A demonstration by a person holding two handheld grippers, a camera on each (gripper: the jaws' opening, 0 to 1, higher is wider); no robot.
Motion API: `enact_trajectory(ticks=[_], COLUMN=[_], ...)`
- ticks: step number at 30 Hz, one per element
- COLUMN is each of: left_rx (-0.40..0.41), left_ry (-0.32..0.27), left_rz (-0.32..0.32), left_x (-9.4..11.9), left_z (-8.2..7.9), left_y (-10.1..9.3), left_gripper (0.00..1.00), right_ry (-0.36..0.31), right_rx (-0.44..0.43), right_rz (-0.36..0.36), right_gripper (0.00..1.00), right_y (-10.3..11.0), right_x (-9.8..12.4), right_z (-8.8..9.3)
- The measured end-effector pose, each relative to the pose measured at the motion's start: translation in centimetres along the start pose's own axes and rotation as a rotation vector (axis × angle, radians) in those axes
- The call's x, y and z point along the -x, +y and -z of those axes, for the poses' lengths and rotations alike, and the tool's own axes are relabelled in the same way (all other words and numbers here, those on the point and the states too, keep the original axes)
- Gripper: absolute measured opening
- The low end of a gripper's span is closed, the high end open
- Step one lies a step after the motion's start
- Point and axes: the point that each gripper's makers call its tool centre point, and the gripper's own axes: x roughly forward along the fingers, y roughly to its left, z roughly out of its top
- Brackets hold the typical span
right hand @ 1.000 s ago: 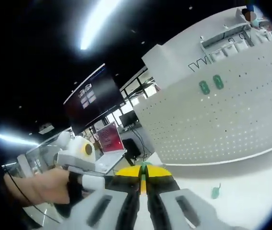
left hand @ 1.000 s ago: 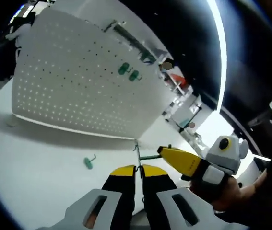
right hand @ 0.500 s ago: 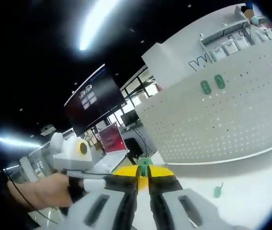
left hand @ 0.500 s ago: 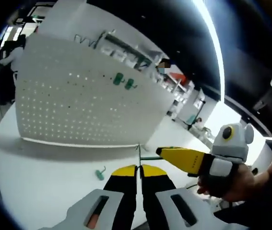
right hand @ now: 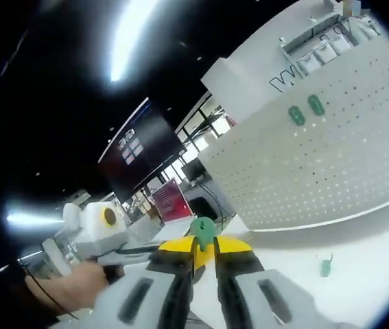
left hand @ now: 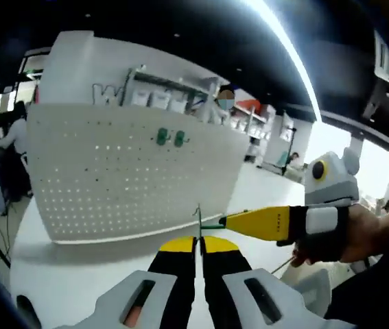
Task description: Insert the hook assembly into the mounting plate slot until the hook locks in place.
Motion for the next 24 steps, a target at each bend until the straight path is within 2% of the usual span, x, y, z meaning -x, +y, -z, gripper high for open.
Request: enact_trajectory(ticks=[6,17,24], left_rx=[-0.044,-0.091,-0.082], left_ry=[-0.001,-0.025,-0.024], left_rz=[-0.011,-0.016,-0.012], left_x=[-0.2,-0.23,-0.33], left_z=[-0.12,-0.44,-0.16], left_y=[-0.08,-0.11,-0.02], left_gripper=[0.02,0.02,0.02], right_ry=[-0.001,0.005,0.014], right_rx=[-0.034,-0.047,-0.048], right_rz=[-0.007,-0.015,-0.012], right_gripper=[0.07,0.02,0.01], right_y=[-0.12,-0.2,-0.29], right_x=[-0.37,-0.68,-0.89], right_z=[-0.02,0.17,0.41])
